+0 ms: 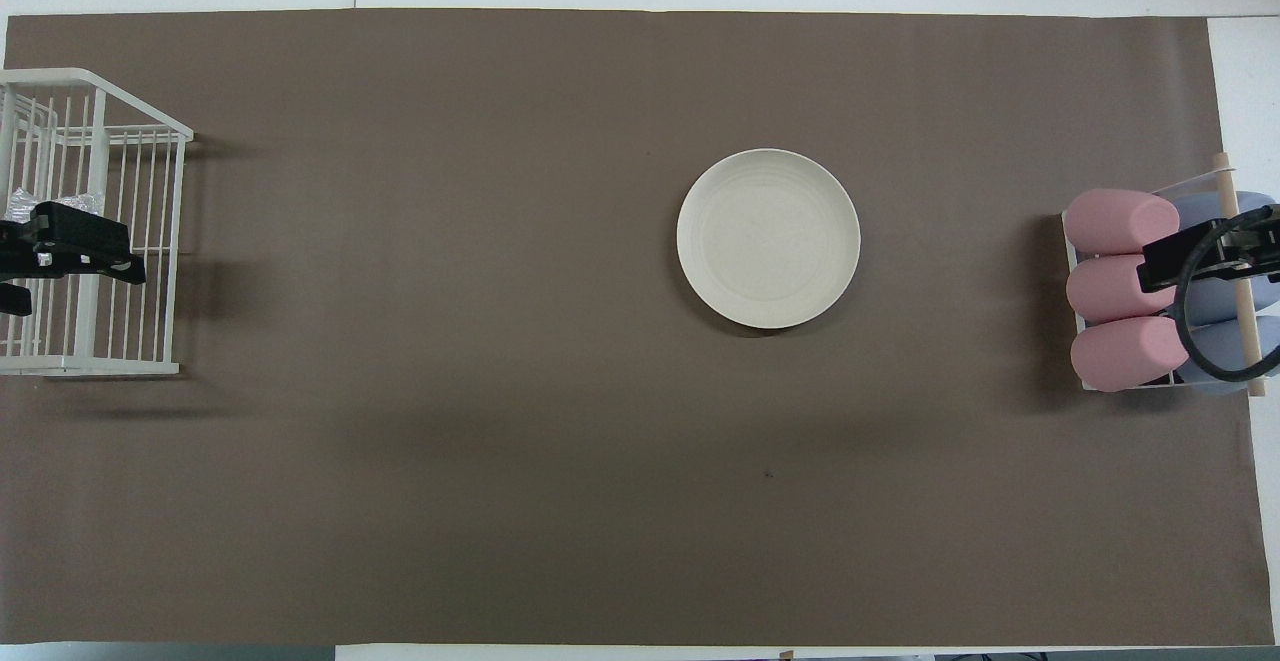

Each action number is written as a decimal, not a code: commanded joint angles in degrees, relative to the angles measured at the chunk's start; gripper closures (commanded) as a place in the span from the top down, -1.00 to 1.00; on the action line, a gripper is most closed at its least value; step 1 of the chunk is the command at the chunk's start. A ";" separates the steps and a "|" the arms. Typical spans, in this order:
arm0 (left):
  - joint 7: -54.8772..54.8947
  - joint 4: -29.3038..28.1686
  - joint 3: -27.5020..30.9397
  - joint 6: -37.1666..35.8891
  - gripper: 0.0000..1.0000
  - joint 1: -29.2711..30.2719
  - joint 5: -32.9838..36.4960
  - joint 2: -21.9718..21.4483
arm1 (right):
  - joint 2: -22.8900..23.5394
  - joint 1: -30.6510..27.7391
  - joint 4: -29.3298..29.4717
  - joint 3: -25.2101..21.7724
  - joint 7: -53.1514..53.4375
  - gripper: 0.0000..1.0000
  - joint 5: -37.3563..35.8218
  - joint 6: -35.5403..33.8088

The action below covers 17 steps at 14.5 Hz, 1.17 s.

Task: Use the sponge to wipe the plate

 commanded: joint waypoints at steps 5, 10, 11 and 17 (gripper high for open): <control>-0.80 -2.16 -0.33 5.45 1.00 -0.92 9.18 1.32 | -1.27 -0.18 -1.47 0.02 -0.78 1.00 0.86 0.42; -0.98 -6.56 -0.42 11.34 1.00 -3.63 24.73 5.97 | -1.18 -0.18 -1.47 0.02 -0.78 1.00 0.86 0.51; -1.42 -6.38 -0.42 11.61 1.00 -4.17 28.34 7.99 | -1.18 -0.09 -1.38 0.02 -0.78 1.00 0.78 0.60; -4.41 -6.29 -0.42 17.05 1.00 -4.26 43.29 15.38 | -1.27 -0.18 -1.47 0.02 -0.78 1.00 0.78 0.42</control>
